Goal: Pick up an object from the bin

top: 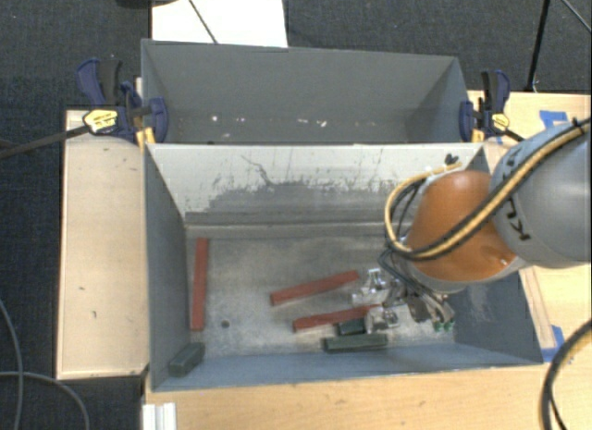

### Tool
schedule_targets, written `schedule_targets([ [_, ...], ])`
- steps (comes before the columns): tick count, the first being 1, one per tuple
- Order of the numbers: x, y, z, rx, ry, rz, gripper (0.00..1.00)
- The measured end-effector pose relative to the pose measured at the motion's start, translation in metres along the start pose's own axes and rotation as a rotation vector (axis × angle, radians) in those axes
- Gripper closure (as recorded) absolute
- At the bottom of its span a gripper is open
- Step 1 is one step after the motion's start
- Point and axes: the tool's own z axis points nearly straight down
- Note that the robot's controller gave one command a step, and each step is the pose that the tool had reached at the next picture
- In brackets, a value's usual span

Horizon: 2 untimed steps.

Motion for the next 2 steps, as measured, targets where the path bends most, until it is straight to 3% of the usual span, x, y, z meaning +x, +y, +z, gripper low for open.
schedule_targets([
  [1,0.0,0.0,0.0,0.0,0.0,-0.001,1.0],
  [2,-0.008,0.005,-0.143,-0.002,0.006,-0.04,1.0],
])
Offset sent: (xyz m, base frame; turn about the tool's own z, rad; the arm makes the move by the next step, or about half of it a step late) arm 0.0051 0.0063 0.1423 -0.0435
